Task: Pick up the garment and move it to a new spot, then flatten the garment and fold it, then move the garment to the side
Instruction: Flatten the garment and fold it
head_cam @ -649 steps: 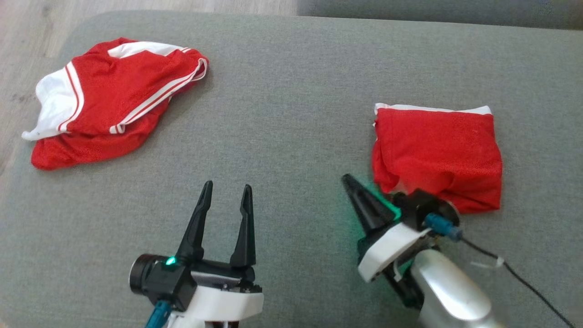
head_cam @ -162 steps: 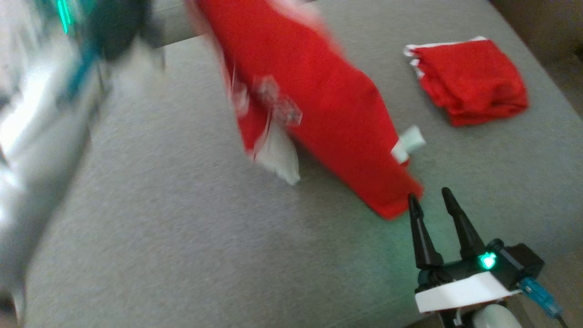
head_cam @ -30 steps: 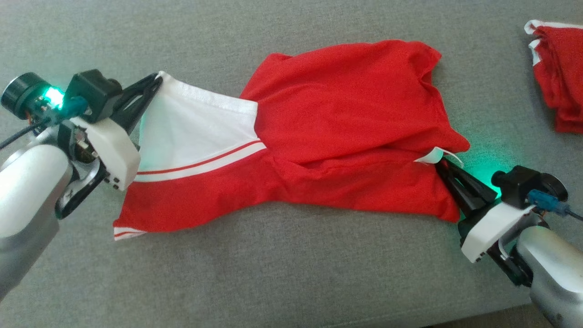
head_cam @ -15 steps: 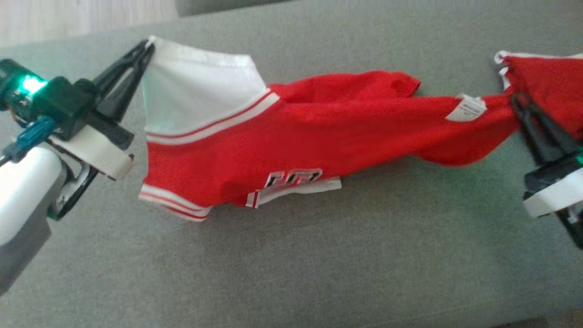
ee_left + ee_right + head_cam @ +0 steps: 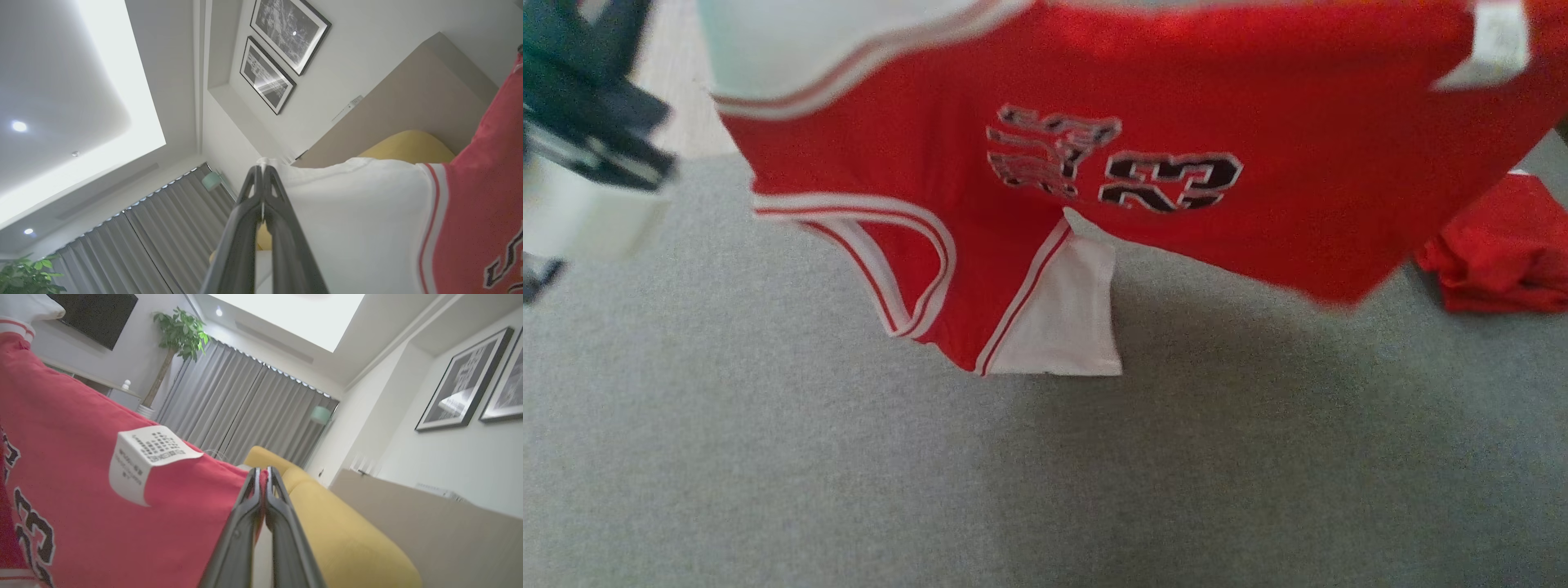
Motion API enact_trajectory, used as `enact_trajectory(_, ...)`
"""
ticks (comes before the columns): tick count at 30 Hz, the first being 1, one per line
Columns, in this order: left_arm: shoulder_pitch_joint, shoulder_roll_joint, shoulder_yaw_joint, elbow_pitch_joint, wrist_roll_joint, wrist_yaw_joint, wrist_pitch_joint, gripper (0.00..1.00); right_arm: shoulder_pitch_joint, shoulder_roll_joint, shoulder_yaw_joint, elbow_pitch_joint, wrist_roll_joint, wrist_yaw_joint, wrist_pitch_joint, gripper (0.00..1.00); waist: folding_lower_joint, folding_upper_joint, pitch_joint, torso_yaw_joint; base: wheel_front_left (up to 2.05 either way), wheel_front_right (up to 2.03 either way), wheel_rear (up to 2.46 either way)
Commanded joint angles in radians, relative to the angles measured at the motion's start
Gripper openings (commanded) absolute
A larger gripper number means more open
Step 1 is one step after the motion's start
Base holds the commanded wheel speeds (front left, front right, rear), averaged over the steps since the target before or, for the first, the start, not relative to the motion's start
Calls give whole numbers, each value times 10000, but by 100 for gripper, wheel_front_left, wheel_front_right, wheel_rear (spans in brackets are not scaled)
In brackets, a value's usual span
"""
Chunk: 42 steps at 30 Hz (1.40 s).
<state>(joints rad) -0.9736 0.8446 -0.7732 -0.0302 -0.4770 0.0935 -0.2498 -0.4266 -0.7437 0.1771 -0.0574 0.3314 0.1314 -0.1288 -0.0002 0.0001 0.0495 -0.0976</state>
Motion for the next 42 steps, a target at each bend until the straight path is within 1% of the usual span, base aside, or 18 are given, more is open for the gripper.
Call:
enact_trajectory(1,-599,523,652,-127,68,50,-48,0,-348,-456,-89,-325,-55,-7,57,0,2,-1,-51,20,0,0,0)
enact_trajectory(3,-980,602,850,-204,230,4,-68,0,-790,-599,-100,-524,-49,-7,198,0,2,-1,-79,23,0,0,0)
enact_trajectory(6,-1581,535,1142,-239,249,-160,-88,0,-1604,-840,121,-615,23,-7,366,0,2,-1,-16,52,0,0,0)
enact_trajectory(8,-2017,491,1209,-89,334,-352,-93,0,-2263,-938,455,-520,121,-7,404,0,2,-1,109,70,0,0,0)
enact_trajectory(11,-2691,282,1167,477,383,-733,-32,0,-3300,-912,1040,-20,295,-7,425,0,2,-1,446,132,0,0,0)
enact_trajectory(14,-3451,-50,959,1187,500,-1205,196,0,-4307,-780,1573,715,757,-7,515,0,2,-1,1075,261,0,0,0)
enact_trajectory(16,-3980,-316,841,1731,593,-1432,330,0,-5015,-725,1973,1246,936,-7,490,0,2,-1,1617,367,0,0,0)
enact_trajectory(21,-5461,-966,536,3175,1209,-1677,474,0,-6822,-623,2858,2463,1258,-7,233,0,2,-1,3162,722,0,0,0)
enact_trajectory(24,-6566,-1383,525,3938,1720,-1593,296,0,-7896,-685,3162,3071,1280,-7,-37,0,2,-1,4004,941,0,0,0)
enact_trajectory(27,-7507,-1782,713,4450,2177,-1133,52,0,-8872,-774,3439,3667,1153,-7,-369,0,2,-1,4580,1102,0,0,0)
enact_trajectory(29,-8028,-2034,852,4658,2372,-923,-52,0,-9478,-862,3544,4035,981,-7,-608,0,2,-1,4868,1205,0,0,0)
enact_trajectory(31,-8406,-2274,985,4745,2454,-844,-101,0,-9968,-954,3590,4272,792,-7,-824,0,2,-1,5120,1303,0,0,0)
enact_trajectory(32,-8513,-2369,1027,4665,2486,-878,-108,0,-10145,-1005,3634,4345,701,-7,-903,0,2,-1,5248,1346,0,0,0)
enact_trajectory(34,-8486,-2467,1121,4342,2573,-929,-114,0,-10352,-1090,3764,4485,590,-7,-1025,0,2,-1,5501,1449,0,0,0)
enact_trajectory(37,-7869,-2503,1367,3781,2467,-982,-116,0,-10289,-1157,4113,4696,608,-7,-1124,0,2,-1,5813,1582,0,0,0)
enact_trajectory(38,-7869,-2503,1367,3781,2467,-982,-116,0,-10289,-1157,4113,4696,608,-7,-1124,0,2,-1,5813,1582,0,0,0)
enact_trajectory(40,-7129,-2423,1406,3290,2507,-1020,-117,0,-10107,-1167,4295,4848,691,-7,-1175,0,2,-1,5994,1675,0,0,0)
enact_trajectory(42,-6193,-2309,1430,2754,2589,-942,-118,0,-9827,-1140,4445,5014,782,-7,-1223,0,2,-1,6087,1763,0,0,0)
